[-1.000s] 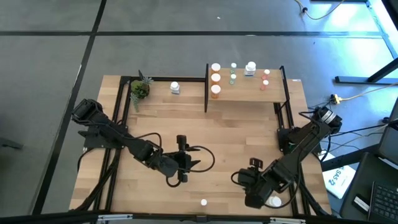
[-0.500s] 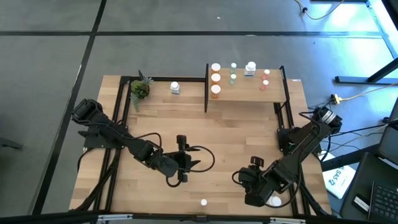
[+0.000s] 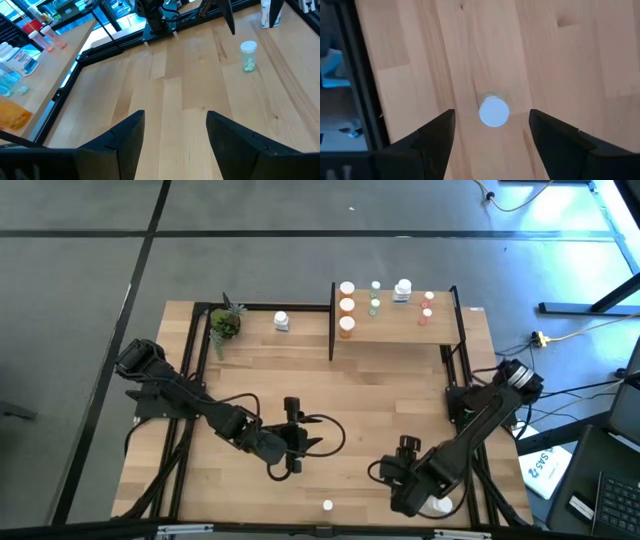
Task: Pick and place medicine bottles onto shelf by color
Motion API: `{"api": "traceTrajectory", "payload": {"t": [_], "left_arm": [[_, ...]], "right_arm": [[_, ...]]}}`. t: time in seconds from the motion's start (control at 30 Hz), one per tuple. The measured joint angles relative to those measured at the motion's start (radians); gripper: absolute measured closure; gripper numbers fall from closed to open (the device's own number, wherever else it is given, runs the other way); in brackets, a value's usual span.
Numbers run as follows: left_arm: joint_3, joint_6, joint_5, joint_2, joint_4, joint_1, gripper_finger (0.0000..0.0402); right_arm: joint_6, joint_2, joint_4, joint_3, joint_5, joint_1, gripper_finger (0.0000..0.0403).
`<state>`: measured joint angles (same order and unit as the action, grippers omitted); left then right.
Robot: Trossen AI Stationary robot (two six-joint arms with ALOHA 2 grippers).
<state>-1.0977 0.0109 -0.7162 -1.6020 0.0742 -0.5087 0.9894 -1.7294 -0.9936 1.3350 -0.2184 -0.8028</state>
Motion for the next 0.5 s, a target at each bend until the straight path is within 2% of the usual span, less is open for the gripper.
{"api": "traceTrajectory", "payload": {"t": [0.5], "left_arm": [[0.0,0.0,0.0,0.0,0.0,0.0,0.0195]], "right_arm": [[-0.026,-0.064,-0.007,0.0,0.01,0.0,0.0146]]}}
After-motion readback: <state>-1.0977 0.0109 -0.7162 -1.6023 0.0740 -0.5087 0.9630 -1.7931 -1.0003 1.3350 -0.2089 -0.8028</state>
